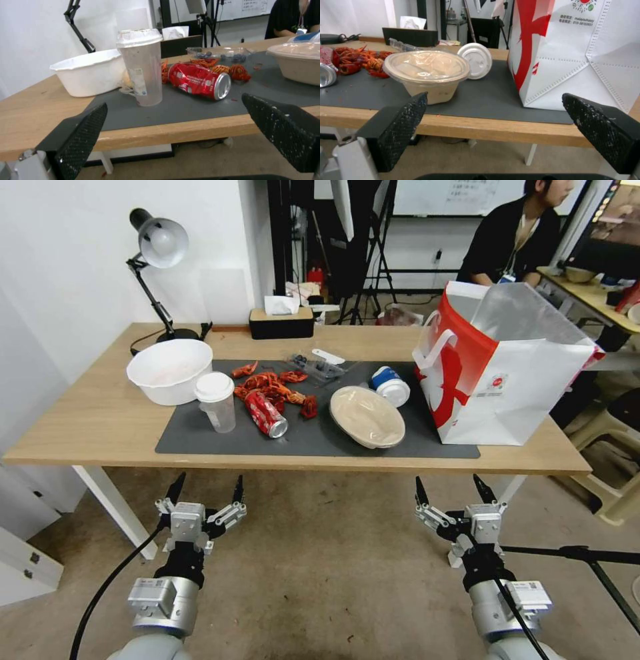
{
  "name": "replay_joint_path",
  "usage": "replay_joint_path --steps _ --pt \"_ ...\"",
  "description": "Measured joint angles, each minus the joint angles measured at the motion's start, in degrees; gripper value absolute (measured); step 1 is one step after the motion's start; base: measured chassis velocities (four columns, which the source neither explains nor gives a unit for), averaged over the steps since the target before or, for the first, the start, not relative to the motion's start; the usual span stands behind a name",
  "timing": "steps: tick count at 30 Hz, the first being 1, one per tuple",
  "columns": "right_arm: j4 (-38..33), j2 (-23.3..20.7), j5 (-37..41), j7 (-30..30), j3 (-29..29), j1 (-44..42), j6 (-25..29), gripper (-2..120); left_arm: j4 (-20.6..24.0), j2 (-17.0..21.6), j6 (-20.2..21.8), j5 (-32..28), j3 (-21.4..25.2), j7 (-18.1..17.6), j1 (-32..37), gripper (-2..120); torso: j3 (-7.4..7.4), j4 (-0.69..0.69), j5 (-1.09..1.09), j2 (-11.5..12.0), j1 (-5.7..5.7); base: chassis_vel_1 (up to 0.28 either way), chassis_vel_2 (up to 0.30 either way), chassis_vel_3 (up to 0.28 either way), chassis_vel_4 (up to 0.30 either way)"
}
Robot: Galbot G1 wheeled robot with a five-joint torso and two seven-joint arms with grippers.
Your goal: Pick up the trash from the table and place it into the takeout bag.
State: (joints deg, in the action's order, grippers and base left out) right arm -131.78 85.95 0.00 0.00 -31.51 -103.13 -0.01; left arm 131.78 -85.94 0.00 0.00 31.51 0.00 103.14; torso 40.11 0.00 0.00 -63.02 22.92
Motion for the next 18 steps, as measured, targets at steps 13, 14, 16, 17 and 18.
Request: replay_joint_path --steps 13,14,16,17,18 --pt "0.0 0.0 0.0 0.0 0.0 0.0 0.0 100 0.0 0.0 0.0 0.0 0.0 0.0 0.0 100 0.00 0.00 0.00 0.0 0.00 0.000 0.000 0.000 0.000" --pt "0.0 0.0 0.0 0.0 0.0 0.0 0.0 100 0.0 0.0 0.0 0.0 0.0 0.0 0.0 100 0.00 0.00 0.00 0.0 0.00 0.000 0.000 0.000 0.000" --pt "0.0 0.0 0.0 0.0 0.0 0.0 0.0 100 0.0 0.0 0.0 0.0 0.0 0.0 0.0 100 0.00 0.00 0.00 0.0 0.00 0.000 0.000 0.000 0.000" --pt "0.0 0.0 0.0 0.0 0.0 0.0 0.0 100 0.0 0.0 0.0 0.0 0.0 0.0 0.0 100 0.00 0.00 0.00 0.0 0.00 0.000 0.000 0.000 0.000" --pt "0.0 0.0 0.0 0.0 0.0 0.0 0.0 100 0.0 0.0 0.0 0.0 0.0 0.0 0.0 100 0.00 0.00 0.00 0.0 0.00 0.000 0.000 0.000 0.000"
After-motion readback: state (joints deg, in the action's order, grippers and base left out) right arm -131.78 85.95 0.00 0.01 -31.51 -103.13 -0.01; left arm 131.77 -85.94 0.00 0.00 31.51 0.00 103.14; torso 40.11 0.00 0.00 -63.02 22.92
